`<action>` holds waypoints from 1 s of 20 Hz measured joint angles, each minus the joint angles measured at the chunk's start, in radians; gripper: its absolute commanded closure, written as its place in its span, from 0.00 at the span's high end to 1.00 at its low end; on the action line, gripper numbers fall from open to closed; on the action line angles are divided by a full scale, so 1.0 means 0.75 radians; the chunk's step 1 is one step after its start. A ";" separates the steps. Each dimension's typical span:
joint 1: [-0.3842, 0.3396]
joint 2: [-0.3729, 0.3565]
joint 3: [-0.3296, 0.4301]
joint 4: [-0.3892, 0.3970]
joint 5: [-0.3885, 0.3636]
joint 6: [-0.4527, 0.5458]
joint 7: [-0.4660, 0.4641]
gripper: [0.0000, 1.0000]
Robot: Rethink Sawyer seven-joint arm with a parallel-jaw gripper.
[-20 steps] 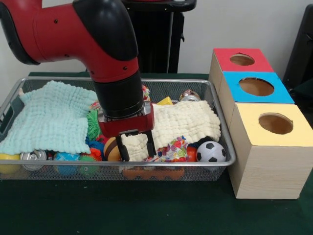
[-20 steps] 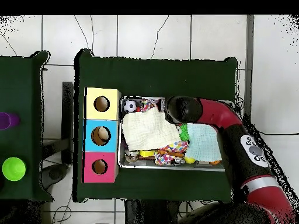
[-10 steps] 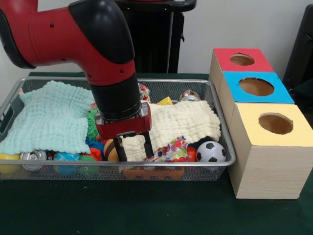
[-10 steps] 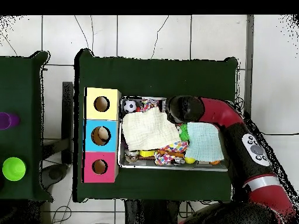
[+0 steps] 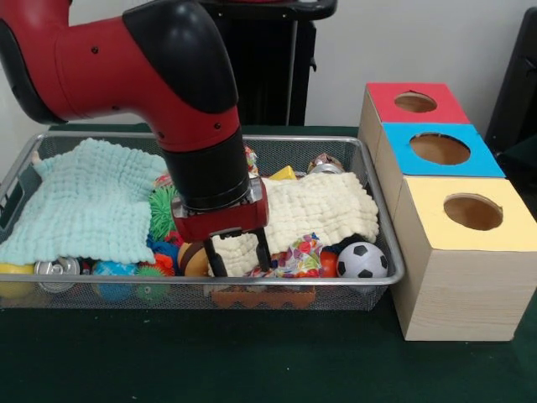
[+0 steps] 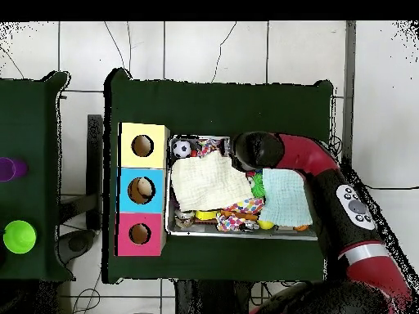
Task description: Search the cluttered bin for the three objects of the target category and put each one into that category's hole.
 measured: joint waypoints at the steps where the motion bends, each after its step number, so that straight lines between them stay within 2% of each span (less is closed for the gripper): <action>1: 0.000 0.004 0.005 0.000 -0.001 0.004 0.000 1.00; 20: 0.000 0.066 0.057 -0.062 -0.088 0.084 -0.023 1.00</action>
